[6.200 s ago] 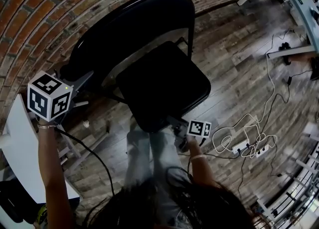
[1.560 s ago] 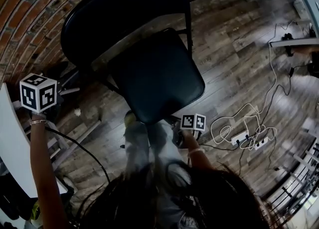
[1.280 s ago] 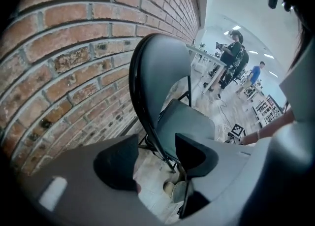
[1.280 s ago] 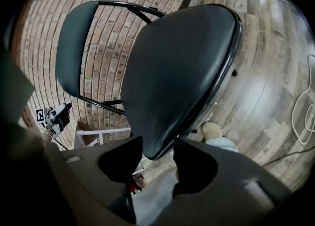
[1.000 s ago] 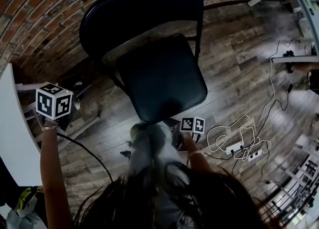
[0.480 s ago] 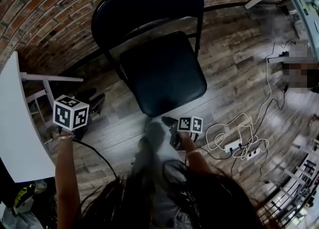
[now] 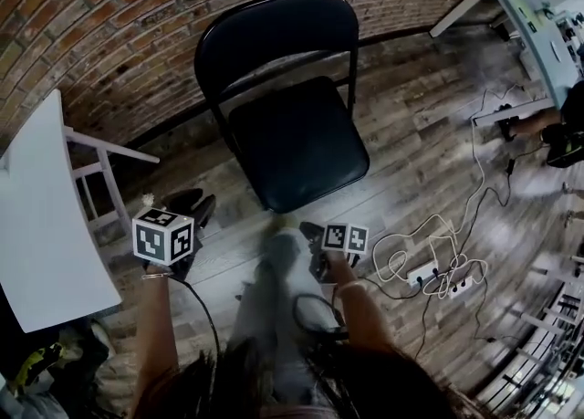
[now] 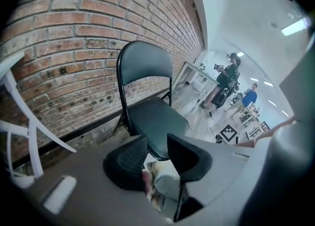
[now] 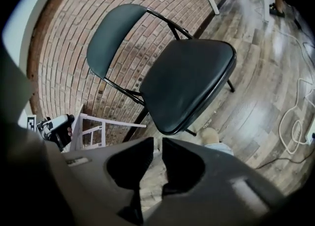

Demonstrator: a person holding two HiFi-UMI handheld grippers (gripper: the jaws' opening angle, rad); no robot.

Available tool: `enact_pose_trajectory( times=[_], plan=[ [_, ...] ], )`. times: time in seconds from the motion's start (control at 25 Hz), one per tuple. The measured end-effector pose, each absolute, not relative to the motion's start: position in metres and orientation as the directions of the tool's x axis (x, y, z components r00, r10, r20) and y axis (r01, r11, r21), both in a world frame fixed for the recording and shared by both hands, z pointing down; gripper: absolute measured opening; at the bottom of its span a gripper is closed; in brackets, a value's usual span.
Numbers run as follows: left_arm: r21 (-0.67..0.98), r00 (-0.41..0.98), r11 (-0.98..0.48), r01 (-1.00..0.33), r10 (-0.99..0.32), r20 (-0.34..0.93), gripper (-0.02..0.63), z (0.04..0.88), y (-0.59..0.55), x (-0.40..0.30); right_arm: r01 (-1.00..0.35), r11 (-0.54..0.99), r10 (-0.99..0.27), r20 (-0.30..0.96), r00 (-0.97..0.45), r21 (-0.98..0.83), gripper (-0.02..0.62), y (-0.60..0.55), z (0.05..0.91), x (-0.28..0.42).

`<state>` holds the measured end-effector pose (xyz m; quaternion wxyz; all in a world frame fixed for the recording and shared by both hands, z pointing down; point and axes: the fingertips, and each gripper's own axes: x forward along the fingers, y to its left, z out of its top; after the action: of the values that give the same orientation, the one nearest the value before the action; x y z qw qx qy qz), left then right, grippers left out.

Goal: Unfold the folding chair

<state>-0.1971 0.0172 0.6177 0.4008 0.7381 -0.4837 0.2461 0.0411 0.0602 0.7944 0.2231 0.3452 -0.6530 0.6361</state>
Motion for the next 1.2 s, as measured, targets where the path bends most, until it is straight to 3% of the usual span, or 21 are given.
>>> enact_pose_trajectory(
  times=[0.08,0.44,0.76,1.2],
  plan=[
    [0.363,0.402,-0.183,-0.914,-0.534,0.744,0.123,0.609,0.029,-0.192,-0.745,-0.020,-0.191,0.734,-0.652,-0.667,0.025,0.058,0.781,0.042],
    [0.363,0.362,-0.122,-0.924,-0.588,0.724,0.109,0.560,0.076,-0.170,-0.730,0.076,-0.278,0.689,-0.670,-0.679,-0.006,0.053,0.705,0.050],
    [0.361,0.348,-0.109,-0.926,-0.617,0.706,0.097,0.514,0.107,-0.157,-0.713,0.243,-0.367,0.618,-0.696,-0.658,-0.006,0.020,0.618,0.048],
    [0.349,0.290,-0.085,-0.933,-0.751,0.594,0.058,0.418,0.135,-0.157,-0.697,0.436,-0.460,0.525,-0.716,-0.569,-0.006,0.008,0.510,0.055]
  ],
)
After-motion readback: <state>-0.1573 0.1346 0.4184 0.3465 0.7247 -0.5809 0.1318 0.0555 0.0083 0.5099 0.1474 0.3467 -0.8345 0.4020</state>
